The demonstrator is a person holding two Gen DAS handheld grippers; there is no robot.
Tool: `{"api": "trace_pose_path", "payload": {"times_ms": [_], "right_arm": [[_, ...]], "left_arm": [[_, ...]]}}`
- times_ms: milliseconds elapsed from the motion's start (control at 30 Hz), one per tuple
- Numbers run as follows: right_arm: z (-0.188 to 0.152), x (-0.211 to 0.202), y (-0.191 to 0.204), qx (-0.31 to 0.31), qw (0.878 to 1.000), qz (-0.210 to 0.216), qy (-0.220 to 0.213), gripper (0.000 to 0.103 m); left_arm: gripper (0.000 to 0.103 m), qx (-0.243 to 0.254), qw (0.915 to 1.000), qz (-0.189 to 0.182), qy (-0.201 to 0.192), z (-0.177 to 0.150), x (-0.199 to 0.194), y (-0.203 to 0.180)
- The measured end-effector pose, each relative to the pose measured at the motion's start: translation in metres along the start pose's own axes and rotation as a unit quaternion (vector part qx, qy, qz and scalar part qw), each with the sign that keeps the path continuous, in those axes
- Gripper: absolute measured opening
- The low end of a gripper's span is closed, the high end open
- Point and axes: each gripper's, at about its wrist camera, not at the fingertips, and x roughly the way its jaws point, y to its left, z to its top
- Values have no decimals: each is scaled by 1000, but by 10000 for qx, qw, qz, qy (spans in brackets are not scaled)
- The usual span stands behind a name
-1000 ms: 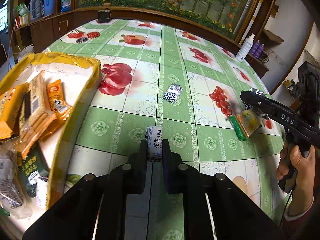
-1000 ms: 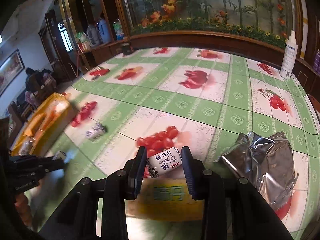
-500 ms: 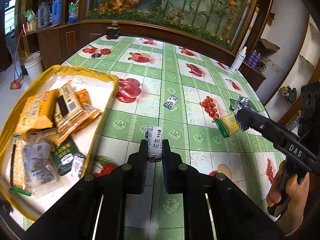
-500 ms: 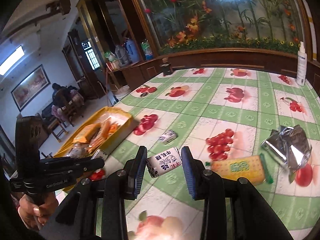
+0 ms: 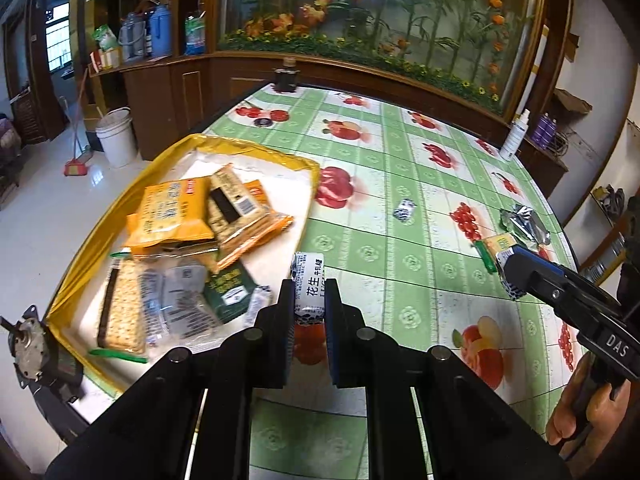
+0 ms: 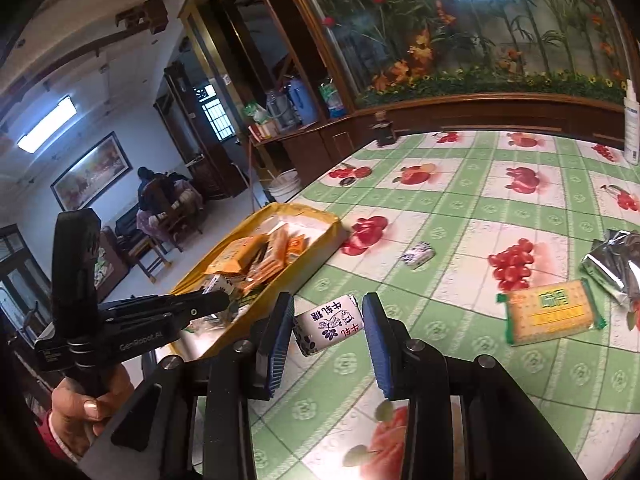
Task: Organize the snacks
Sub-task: 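Carry both white candies over the yellow tray with both tools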
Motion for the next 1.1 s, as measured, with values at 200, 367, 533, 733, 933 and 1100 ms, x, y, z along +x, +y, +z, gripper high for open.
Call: {"api": "trace_pose_path", "payload": {"times_ms": [200,367,533,733,933,1100], "right_arm": [[-5,14,22,-95,9996,213,142,36],[-7,28,42,-206,9985,423,275,36],[-10,43,53,-223,9972,591,403,36],[-10,58,71,-310,9955,744,501,36],[-3,75,84,-392,9940,852,561,36],[4,93,90,-428,9935,863,610,36]], "left_arm": [[11,-153,9998,139,-8,-4,-3,21],[11,-292,9994,205,-1,-8,-5,39],[11,-454,9985,290,19,-11,-6,59],[11,-617,9976,310,39,-15,-5,76],[11,-663,9974,276,49,-17,-6,81],[11,-669,9975,222,78,-18,-4,83]]}}
